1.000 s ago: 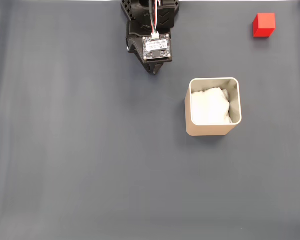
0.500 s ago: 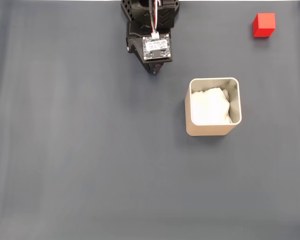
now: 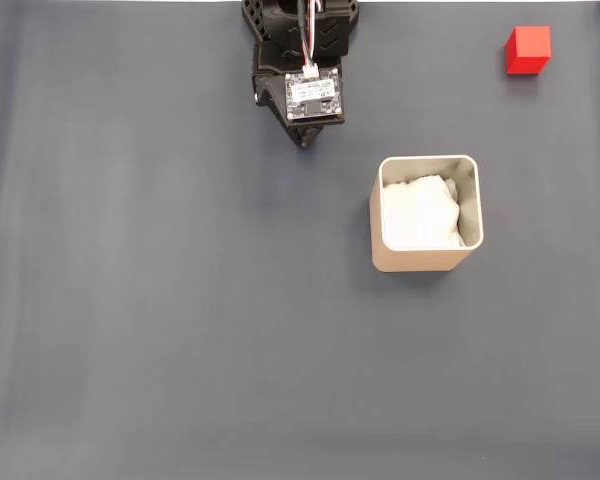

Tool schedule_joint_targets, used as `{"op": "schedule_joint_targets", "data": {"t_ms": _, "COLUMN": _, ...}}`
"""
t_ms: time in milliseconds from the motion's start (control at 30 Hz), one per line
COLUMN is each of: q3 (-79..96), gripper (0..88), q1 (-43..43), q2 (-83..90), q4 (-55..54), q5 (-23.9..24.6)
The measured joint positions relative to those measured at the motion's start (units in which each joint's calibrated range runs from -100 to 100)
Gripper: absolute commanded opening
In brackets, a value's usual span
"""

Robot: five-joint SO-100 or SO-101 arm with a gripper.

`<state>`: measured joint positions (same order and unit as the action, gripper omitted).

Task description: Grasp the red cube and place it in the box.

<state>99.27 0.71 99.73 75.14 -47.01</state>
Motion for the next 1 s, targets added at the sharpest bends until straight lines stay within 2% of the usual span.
{"op": "schedule_joint_targets", "data": {"t_ms": 300, "q3": 0.0, "gripper": 0.3, "q1": 0.0, "q2": 0.27, "q4": -1.22, "q5": 0.59}}
{"op": "schedule_joint_targets", "data": {"t_ms": 633, "q3": -0.91, "gripper": 0.3, "q1": 0.0, "q2": -1.96, "q4": -13.73, "q5": 2.64}}
{"op": "schedule_joint_targets", "data": {"t_ms": 1000, "q3": -10.2, "gripper": 0.3, "q1": 0.0, "q2": -11.68, "q4": -19.09, "q5": 4.2}}
